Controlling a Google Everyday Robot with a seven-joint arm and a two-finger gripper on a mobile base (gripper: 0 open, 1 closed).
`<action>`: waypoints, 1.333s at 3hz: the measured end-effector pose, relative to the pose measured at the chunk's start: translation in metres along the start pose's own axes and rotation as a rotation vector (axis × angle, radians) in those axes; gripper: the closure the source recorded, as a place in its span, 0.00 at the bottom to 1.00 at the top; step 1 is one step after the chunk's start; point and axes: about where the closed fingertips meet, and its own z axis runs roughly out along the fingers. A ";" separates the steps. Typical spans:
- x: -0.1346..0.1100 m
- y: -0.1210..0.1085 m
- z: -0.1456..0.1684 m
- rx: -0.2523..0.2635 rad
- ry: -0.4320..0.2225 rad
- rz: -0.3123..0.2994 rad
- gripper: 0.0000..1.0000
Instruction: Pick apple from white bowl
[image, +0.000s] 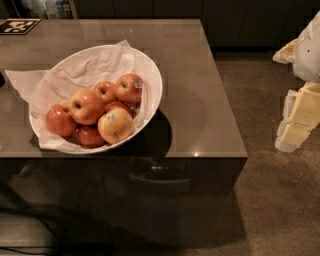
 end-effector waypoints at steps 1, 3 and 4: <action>0.000 0.000 0.000 0.000 0.000 0.000 0.00; -0.057 0.012 -0.024 0.036 0.004 -0.024 0.00; -0.102 0.021 -0.032 0.031 0.028 -0.057 0.00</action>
Offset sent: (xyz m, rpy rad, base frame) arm 0.0001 0.0196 0.0142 0.0398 -0.0253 -0.0189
